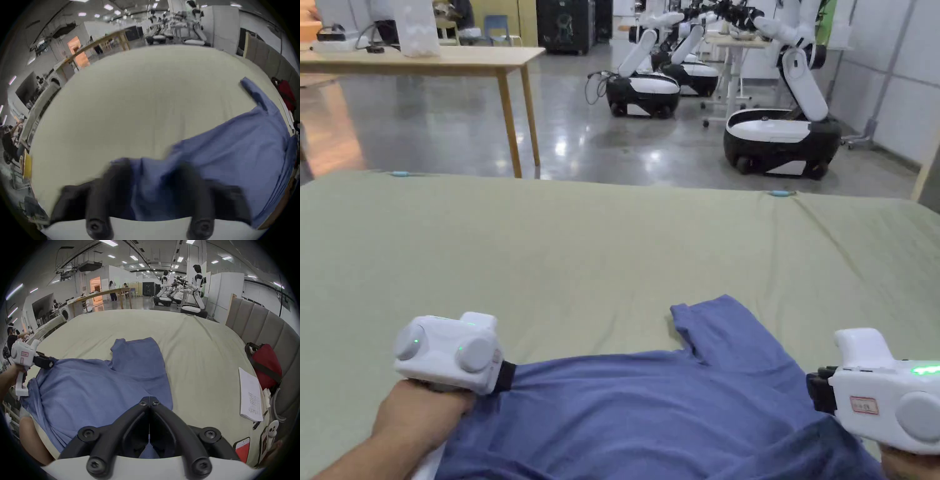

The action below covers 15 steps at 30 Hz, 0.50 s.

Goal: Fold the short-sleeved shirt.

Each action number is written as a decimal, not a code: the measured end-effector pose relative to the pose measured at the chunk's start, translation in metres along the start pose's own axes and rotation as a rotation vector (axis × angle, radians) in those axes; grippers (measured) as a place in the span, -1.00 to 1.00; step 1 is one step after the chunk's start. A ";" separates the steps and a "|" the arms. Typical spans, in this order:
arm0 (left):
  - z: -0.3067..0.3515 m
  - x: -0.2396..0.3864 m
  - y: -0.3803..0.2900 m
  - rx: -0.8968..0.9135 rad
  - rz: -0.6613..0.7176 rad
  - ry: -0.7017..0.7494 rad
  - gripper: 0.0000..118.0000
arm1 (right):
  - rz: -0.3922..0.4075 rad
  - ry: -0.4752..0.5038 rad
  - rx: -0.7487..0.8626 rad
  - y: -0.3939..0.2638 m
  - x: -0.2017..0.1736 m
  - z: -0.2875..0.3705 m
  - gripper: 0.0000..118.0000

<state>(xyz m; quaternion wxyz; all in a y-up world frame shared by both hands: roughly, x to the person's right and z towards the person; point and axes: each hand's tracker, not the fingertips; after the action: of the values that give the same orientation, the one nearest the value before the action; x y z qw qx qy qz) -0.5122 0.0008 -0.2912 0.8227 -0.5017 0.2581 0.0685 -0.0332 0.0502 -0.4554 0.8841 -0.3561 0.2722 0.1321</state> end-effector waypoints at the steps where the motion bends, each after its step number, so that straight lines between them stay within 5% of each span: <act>1: -0.002 -0.003 -0.004 -0.001 0.000 -0.058 -0.66 | -0.003 -0.002 -0.005 0.002 0.003 -0.004 -0.98; 3: 0.003 0.002 -0.006 0.052 -0.027 -0.025 -0.77 | -0.028 0.002 -0.019 0.007 0.007 -0.011 -0.90; 4: 0.009 0.006 -0.005 0.046 -0.031 -0.037 -0.83 | -0.037 0.005 -0.025 0.013 0.009 -0.017 -0.71; 5: 0.011 0.005 -0.003 0.044 -0.027 -0.047 -0.85 | -0.038 0.007 -0.030 0.019 0.009 -0.021 -0.33; 6: 0.014 0.003 -0.001 0.052 -0.015 -0.056 -0.88 | -0.031 0.003 -0.036 0.030 0.011 -0.028 0.29; 8: 0.019 -0.003 0.002 0.055 0.001 -0.076 -0.88 | -0.024 0.023 -0.051 0.047 0.013 -0.040 0.77; 15: 0.034 -0.024 0.006 0.055 -0.019 -0.174 -0.88 | 0.001 0.090 -0.237 0.095 0.001 -0.117 0.72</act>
<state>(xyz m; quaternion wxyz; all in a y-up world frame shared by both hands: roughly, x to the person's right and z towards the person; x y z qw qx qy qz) -0.5234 0.0366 -0.2717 0.8562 -0.4734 0.1830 0.0968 -0.1183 0.0358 -0.5790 0.8226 -0.4636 0.2942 0.1479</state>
